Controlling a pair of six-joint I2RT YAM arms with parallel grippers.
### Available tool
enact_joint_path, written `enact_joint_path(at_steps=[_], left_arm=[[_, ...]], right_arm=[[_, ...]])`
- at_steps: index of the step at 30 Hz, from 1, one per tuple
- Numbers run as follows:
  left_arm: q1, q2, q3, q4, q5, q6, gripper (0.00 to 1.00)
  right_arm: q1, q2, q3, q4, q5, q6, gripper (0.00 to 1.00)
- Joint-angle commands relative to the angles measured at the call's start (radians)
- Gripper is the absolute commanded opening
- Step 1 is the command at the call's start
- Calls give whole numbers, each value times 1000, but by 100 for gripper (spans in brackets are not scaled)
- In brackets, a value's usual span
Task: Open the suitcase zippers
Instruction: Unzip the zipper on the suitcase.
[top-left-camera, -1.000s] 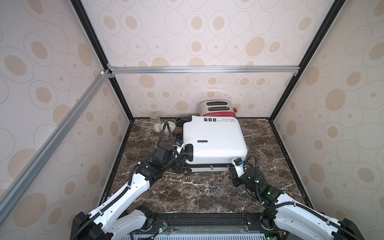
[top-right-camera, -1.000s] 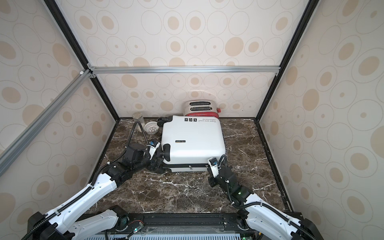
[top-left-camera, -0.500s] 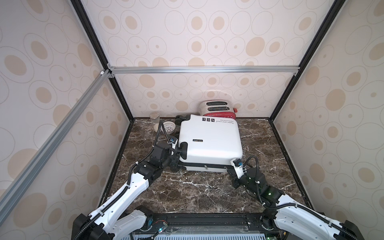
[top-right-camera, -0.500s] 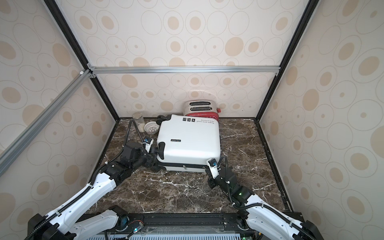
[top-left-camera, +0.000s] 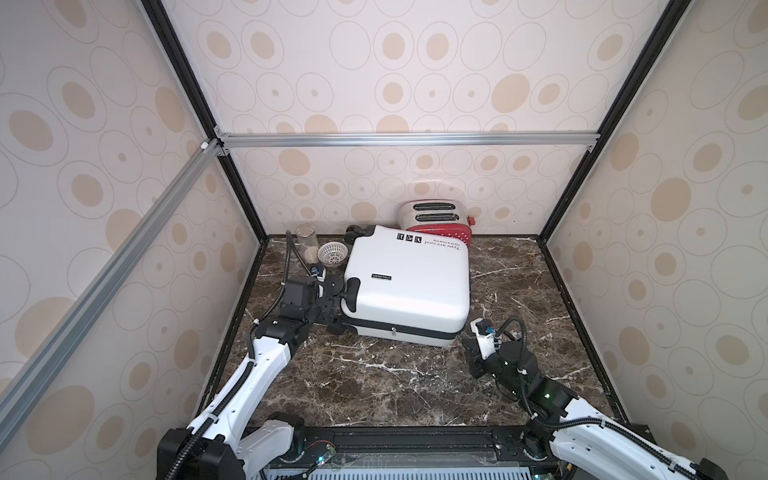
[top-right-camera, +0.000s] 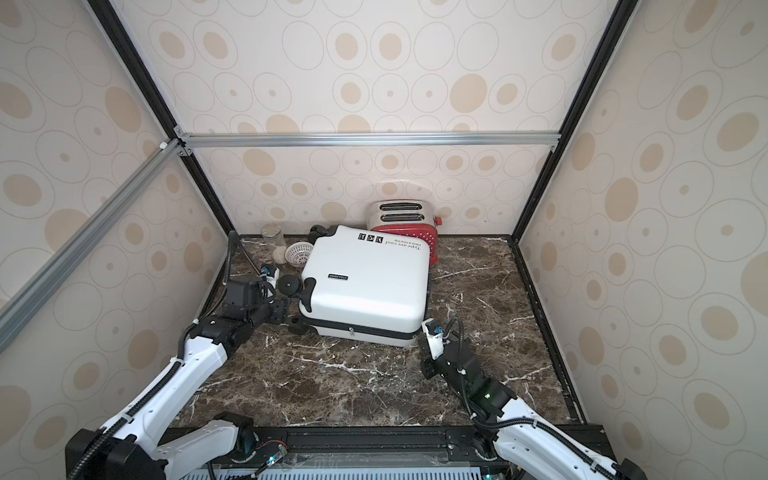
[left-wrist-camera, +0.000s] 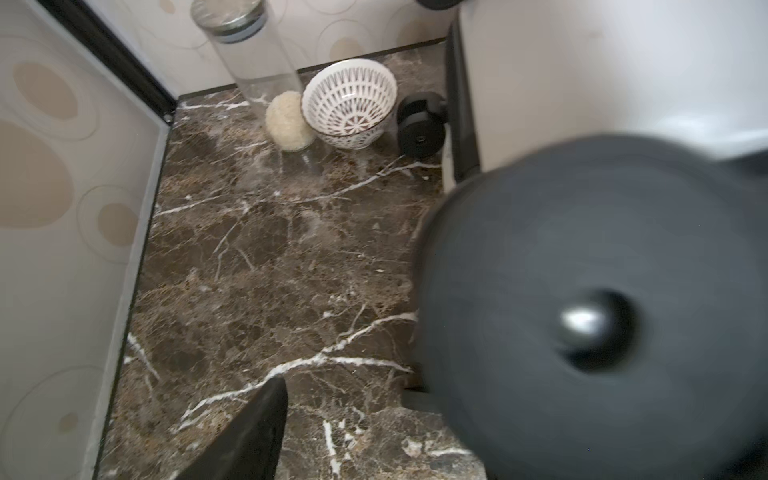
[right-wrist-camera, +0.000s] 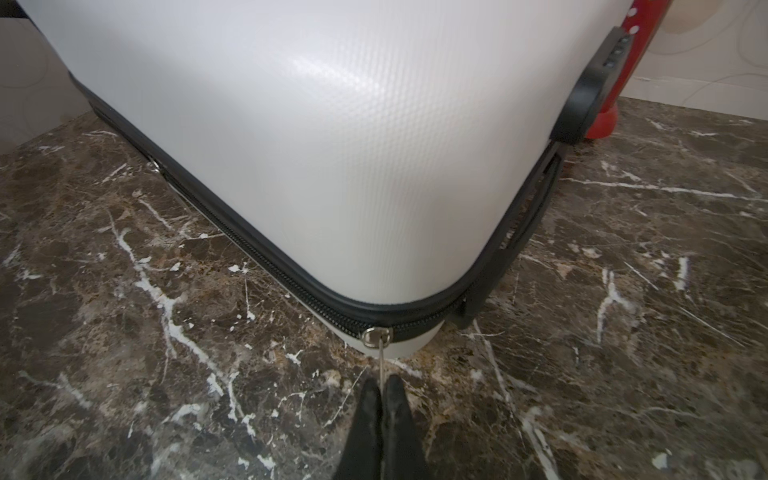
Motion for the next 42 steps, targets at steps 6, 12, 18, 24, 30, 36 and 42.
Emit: enact_joint_path(at_steps=[6, 12, 18, 24, 30, 36, 42], left_arm=[[23, -18, 36, 45, 26, 8, 72], [22, -100, 25, 101, 221, 34, 72], [3, -133, 77, 108, 334, 42, 72], [-95, -59, 150, 86, 304, 75, 72], [-214, 70, 208, 157, 255, 41, 72], [-311, 220, 298, 226, 283, -19, 72], [-408, 336, 433, 194, 331, -1, 74]], right_arm=[[-11, 31, 12, 88, 134, 13, 0], [-12, 111, 34, 152, -71, -30, 0], [17, 133, 82, 124, -194, -58, 0], [39, 66, 55, 76, -68, -35, 0], [37, 44, 36, 30, -13, -27, 0], [37, 59, 37, 39, -118, -43, 0], [81, 46, 36, 98, -203, -52, 0]])
